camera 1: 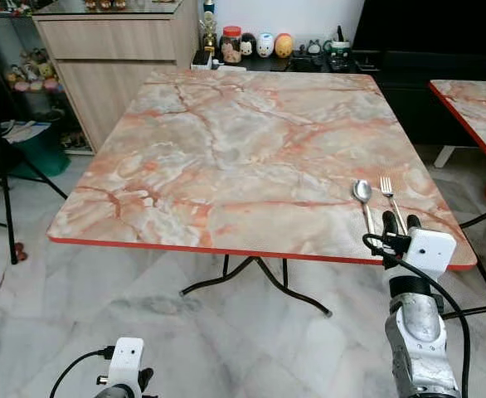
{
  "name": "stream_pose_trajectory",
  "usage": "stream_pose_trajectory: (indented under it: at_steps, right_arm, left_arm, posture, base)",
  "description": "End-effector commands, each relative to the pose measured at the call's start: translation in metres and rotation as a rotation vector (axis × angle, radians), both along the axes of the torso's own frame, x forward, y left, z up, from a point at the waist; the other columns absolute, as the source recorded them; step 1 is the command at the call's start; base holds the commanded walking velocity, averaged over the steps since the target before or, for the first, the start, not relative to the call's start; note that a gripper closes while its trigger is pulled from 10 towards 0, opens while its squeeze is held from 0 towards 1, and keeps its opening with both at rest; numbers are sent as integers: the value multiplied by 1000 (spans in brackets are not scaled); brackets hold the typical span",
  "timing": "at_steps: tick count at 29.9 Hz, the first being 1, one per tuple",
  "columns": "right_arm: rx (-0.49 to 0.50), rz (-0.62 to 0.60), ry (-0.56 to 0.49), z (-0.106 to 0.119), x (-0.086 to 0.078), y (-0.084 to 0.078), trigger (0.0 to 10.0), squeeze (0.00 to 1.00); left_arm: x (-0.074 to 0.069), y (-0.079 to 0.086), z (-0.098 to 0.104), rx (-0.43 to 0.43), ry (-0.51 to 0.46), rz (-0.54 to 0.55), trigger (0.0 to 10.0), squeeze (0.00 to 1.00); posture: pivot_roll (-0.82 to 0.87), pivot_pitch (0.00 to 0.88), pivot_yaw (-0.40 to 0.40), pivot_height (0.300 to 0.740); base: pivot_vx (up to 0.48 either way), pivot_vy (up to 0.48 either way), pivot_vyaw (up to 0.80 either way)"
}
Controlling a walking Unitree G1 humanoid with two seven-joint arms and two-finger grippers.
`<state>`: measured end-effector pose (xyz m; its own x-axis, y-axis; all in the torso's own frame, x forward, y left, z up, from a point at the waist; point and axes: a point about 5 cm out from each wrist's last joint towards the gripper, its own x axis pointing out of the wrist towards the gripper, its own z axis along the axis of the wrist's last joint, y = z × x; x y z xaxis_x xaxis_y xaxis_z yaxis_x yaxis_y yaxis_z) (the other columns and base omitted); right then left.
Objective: Setting the table
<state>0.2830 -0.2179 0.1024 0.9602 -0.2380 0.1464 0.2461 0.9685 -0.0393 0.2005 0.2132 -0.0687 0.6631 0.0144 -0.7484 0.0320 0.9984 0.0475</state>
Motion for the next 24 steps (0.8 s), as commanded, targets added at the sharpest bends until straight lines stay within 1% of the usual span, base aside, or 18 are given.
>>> stream_pose_trajectory:
  at_steps: [1, 5, 9, 11, 14, 17, 24]
  right_arm:
    - [14, -13, -36, 7, -1, -2, 10000, 0]
    - [41, -27, -35, 7, -1, -4, 10000, 0]
    - [35, -39, -22, 6, 0, -6, 10000, 0]
    - [69, -53, -24, 5, 0, -7, 10000, 0]
    - [70, -44, -31, 6, 0, -6, 10000, 0]
    - [45, -14, -39, 8, 3, 0, 10000, 0]
    - [52, -4, -55, 10, 3, 2, 10000, 0]
  left_arm:
    - [-1, 0, -1, -13, 3, 10, 10000, 0]
    - [-2, -1, -1, -22, 5, 14, 10000, 0]
    - [-3, 0, -1, -15, 3, 19, 10000, 0]
    - [-3, 1, -1, -8, 2, 22, 10000, 0]
    - [-3, 2, -1, -4, 2, 25, 10000, 0]
    - [-2, 4, 0, 0, 2, 32, 10000, 0]
    - [-2, 3, -1, -2, 1, 33, 10000, 0]
  posture:
    - [20, 0, -14, 740]
    - [18, 0, -15, 740]
    - [17, 0, -17, 740]
    - [17, 0, -17, 740]
    - [21, 0, -18, 740]
    - [24, 0, -18, 740]
    - [23, 0, -16, 740]
  base:
    - [0, 0, 0]
    - [0, 0, 0]
    - [0, 0, -497]
    - [0, 0, -800]
    - [0, 0, -788]
    - [0, 0, 0]
    - [0, 0, 0]
